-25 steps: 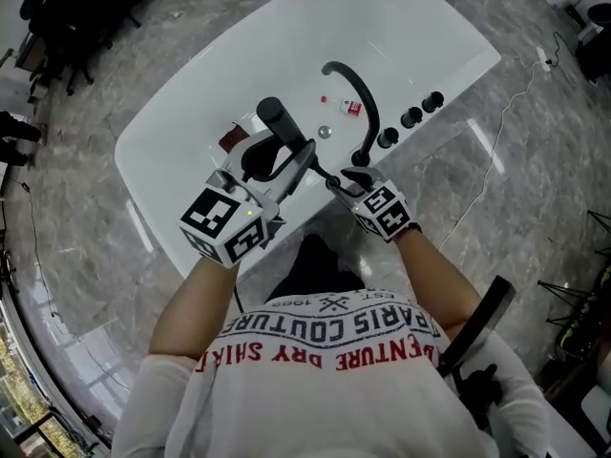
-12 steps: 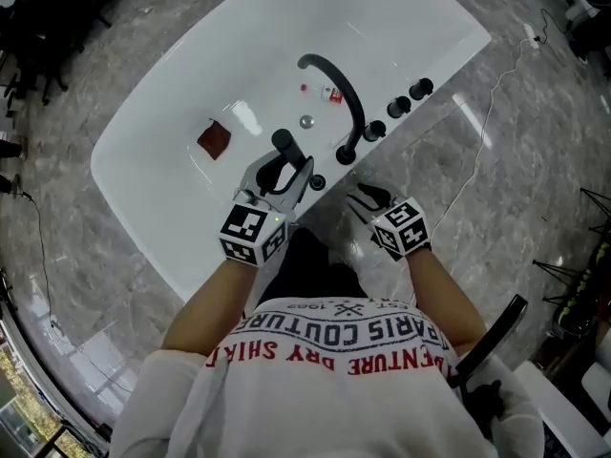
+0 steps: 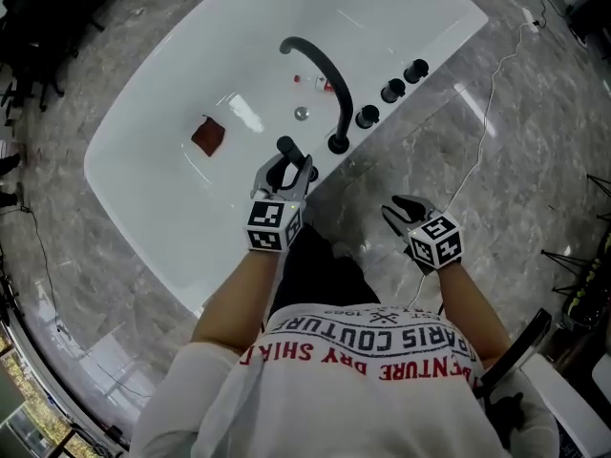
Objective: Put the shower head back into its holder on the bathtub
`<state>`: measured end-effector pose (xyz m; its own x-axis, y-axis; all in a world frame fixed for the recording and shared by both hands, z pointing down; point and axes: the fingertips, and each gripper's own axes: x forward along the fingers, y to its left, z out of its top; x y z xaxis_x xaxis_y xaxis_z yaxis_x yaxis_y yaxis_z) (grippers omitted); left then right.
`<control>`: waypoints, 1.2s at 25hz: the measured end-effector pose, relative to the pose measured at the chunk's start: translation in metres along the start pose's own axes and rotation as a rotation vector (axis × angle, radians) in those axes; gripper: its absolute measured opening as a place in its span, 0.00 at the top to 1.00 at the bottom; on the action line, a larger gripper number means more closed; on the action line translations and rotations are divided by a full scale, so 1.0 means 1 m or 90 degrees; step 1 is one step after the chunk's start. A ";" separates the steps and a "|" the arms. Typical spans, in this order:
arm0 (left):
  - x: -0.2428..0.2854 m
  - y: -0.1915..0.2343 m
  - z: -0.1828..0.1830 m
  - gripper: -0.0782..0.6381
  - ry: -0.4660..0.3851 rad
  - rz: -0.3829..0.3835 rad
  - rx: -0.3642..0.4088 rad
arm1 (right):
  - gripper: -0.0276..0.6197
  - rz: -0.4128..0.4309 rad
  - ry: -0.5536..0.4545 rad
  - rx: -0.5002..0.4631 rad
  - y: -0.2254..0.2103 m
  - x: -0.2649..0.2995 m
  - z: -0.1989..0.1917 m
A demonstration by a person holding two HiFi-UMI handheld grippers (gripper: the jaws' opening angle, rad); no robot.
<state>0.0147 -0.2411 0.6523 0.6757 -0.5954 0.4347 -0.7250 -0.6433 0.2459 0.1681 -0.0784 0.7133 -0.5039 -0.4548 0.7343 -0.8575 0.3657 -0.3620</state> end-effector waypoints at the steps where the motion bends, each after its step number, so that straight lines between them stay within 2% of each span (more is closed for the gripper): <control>1: 0.002 -0.001 -0.006 0.70 0.000 0.003 0.005 | 0.75 0.000 0.004 0.005 -0.002 -0.004 -0.008; 9: 0.006 0.002 -0.044 0.70 -0.006 0.042 0.011 | 0.76 -0.004 0.016 0.053 -0.018 -0.028 -0.047; 12: 0.005 -0.003 -0.052 0.70 -0.006 0.045 0.036 | 0.77 -0.008 0.010 0.070 -0.025 -0.035 -0.050; 16: 0.012 -0.013 -0.066 0.69 0.024 0.049 0.078 | 0.77 -0.006 0.002 0.071 -0.023 -0.037 -0.051; 21: 0.015 -0.012 -0.067 0.67 0.044 0.057 0.045 | 0.77 0.019 -0.011 0.057 -0.008 -0.033 -0.041; 24: -0.005 -0.014 -0.061 0.64 0.042 0.064 0.020 | 0.81 0.034 -0.036 0.028 0.004 -0.037 -0.018; 27: -0.052 -0.015 -0.035 0.65 0.025 0.097 -0.013 | 0.95 0.056 -0.090 -0.049 0.033 -0.042 0.024; 28: -0.069 -0.022 -0.023 0.65 0.016 0.090 -0.025 | 0.96 0.078 -0.110 -0.081 0.048 -0.045 0.040; 29: -0.085 -0.034 -0.011 0.69 0.007 0.069 -0.033 | 0.96 0.105 -0.126 -0.114 0.065 -0.052 0.054; 30: -0.099 -0.052 -0.002 0.81 0.004 0.033 -0.035 | 0.96 0.131 -0.138 -0.147 0.082 -0.059 0.065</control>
<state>-0.0152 -0.1475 0.5982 0.6360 -0.6241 0.4539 -0.7656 -0.5842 0.2695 0.1207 -0.0742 0.6027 -0.6950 -0.5051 0.5116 -0.7023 0.6295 -0.3325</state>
